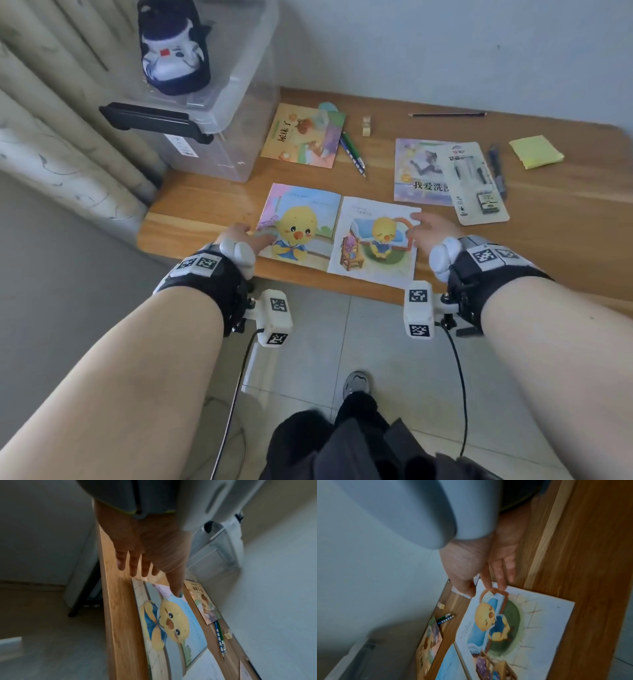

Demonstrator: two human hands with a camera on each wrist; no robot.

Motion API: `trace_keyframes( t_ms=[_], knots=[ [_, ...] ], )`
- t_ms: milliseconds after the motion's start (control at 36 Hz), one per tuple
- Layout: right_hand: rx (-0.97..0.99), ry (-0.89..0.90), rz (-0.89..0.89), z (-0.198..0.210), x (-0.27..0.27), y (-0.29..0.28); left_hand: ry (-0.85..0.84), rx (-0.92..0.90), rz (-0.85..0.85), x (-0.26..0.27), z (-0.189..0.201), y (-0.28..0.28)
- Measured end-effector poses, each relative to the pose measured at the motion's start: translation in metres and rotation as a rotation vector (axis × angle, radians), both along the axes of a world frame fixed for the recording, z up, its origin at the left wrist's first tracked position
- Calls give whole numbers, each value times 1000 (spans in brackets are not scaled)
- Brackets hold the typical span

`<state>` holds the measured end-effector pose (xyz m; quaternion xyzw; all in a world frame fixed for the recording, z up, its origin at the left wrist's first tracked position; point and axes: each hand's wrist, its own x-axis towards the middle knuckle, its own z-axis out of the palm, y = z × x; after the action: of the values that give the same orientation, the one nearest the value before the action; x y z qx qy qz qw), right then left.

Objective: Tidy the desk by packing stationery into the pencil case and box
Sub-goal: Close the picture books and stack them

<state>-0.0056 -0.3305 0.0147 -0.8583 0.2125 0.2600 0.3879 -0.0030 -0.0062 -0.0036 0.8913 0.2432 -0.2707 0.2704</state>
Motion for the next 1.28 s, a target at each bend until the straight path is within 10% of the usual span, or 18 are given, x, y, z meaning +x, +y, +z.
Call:
trace_keyframes(
  t_ms=[111, 389, 778, 1278],
  knots=[
    [234, 84, 28, -10, 10, 1, 13, -14, 74, 1, 2, -8],
    [-16, -12, 90, 3, -3, -19, -42, -237, 284, -5, -2, -16],
    [44, -229, -541, 23, -80, -173, -222, -834, 264, 0, -5, -149],
    [134, -105, -266, 2, -68, -331, -195, -1038, 401, -6, -2, -319]
  ],
)
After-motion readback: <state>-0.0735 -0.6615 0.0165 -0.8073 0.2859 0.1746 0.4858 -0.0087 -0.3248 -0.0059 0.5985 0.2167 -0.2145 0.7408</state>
